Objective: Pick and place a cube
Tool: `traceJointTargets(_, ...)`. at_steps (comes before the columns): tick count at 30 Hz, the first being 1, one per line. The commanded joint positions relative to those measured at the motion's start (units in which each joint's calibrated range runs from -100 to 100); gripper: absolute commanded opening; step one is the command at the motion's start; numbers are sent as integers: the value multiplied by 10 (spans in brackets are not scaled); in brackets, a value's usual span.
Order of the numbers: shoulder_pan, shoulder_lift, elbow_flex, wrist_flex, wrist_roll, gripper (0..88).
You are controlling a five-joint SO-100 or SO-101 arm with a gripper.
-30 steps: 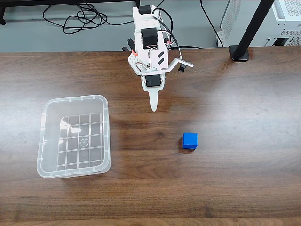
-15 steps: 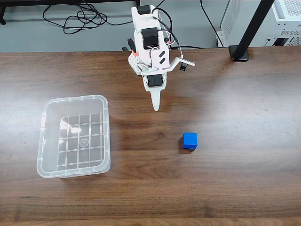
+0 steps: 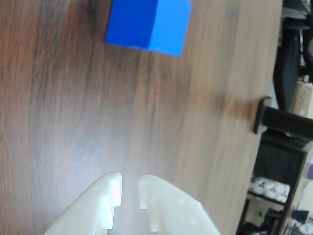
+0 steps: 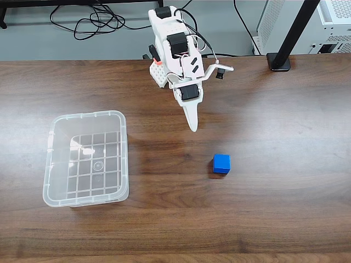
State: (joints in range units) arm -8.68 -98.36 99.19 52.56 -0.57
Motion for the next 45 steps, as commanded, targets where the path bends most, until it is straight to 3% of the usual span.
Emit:
traceJointTargets(1,-18,9,-50,17,-48,170)
traceJointTargets(5,-20,76,-88,37,-76,259)
traceJointTargets(17,-22,522,-334,-38,-120,262)
traceJointTargets(27,-31,880,-591,-23,-165,314)
traceJointTargets(35,-92,992,-720,-2,-168,325)
traceJointTargets(45,-111,1006,-728,-5,-166,317)
